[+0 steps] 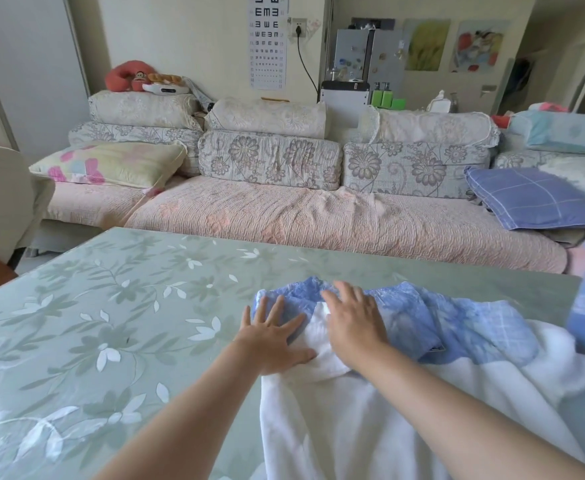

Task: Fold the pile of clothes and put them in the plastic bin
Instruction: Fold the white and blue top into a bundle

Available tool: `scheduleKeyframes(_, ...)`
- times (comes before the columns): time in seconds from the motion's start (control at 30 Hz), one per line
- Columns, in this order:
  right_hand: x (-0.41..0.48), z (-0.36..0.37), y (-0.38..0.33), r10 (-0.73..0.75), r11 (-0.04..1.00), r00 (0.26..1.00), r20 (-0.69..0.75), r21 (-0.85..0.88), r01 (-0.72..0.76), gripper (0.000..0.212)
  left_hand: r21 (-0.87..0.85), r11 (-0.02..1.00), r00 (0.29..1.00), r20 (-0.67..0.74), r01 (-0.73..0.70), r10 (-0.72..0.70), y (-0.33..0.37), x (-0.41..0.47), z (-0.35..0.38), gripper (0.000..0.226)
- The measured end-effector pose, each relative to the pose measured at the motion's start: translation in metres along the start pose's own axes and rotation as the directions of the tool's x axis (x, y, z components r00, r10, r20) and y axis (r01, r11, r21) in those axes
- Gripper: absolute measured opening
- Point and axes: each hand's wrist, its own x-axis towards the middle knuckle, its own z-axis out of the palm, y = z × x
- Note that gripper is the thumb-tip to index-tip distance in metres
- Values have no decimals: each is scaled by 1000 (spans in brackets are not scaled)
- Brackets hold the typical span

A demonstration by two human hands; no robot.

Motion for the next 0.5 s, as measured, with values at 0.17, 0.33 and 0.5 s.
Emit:
scheduleKeyframes(0.17,-17,21,10,-37,994,909,415,105,-7,67,-44,998,997,68,40,-37,4,0,4,95)
scheduleKeyframes(0.33,-23,16,25,-55,990,887,458,138,-10,70,46,998,998,56,32,-34,13,4,-5,88)
scheduleKeyframes(0.5,-32,0,57,-36,972,932,360,231,-52,64,82,995,968,-238,-61,79,45,15,-19,57)
